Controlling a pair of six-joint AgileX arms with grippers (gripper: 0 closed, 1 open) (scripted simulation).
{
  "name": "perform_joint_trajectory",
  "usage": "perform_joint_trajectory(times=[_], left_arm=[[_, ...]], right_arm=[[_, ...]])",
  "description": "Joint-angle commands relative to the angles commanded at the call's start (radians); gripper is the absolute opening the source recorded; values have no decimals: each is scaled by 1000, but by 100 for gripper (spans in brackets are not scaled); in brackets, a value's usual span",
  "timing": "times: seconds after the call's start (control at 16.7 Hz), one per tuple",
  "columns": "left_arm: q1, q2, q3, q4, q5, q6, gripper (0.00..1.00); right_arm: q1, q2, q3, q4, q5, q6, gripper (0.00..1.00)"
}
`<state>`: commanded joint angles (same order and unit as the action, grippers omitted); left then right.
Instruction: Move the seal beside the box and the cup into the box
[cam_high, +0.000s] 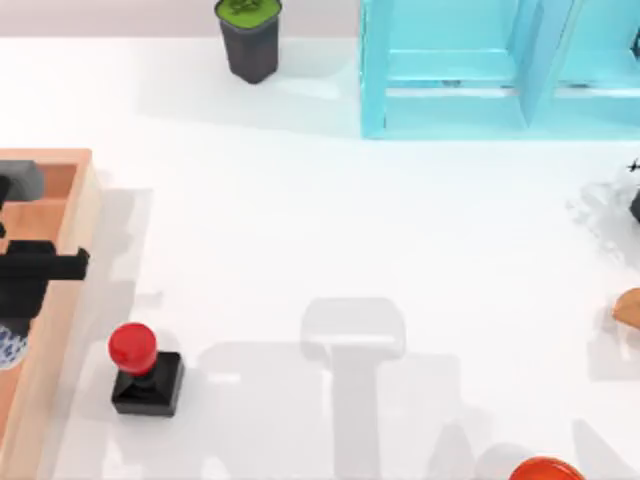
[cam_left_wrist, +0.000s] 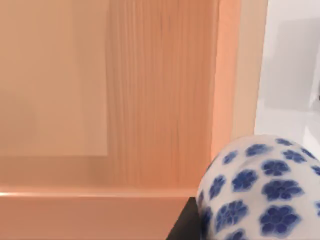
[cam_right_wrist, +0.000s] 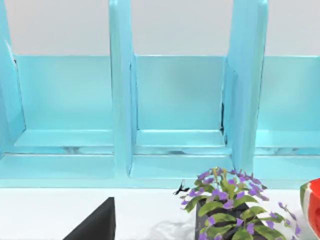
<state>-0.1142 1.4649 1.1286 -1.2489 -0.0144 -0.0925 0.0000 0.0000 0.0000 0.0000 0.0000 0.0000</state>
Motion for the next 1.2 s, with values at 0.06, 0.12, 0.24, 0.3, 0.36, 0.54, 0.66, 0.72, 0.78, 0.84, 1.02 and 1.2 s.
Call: perform_joint_trajectory(times=[0.06,0.12,0.24,0.3,0.36,0.54,0.66,0.72,0.78,0.84,1.02,1.2], left_arm=[[80,2,-1,2,-2,80,0],[157,4,-3,5,-4,159,0],[298,5,-9,14,-4,300,0],[358,5,-13,19,-3,360,0],[408,4,-17,25,-1,410,0],[493,3,-27,36,5,496,0],[500,4,-28,37,6,503,0],[500,4,-28,37,6,503,0],[500,4,-28,37,6,503,0],[497,2,-25,35,4,503,0],[496,17,-45,67,-5,508,0],[492,43,-105,149,-32,515,0]], right_arm=[[0,0,0,0,0,0,100],[0,0,0,0,0,0,100],[0,0,0,0,0,0,100],[0,0,0,0,0,0,100],[0,0,0,0,0,0,100],[0,0,0,0,0,0,100],[0,0,0,0,0,0,100],[0,0,0,0,0,0,100],[0,0,0,0,0,0,100],[0,0,0,0,0,0,100],[0,0,0,0,0,0,100],[0,0,0,0,0,0,100]])
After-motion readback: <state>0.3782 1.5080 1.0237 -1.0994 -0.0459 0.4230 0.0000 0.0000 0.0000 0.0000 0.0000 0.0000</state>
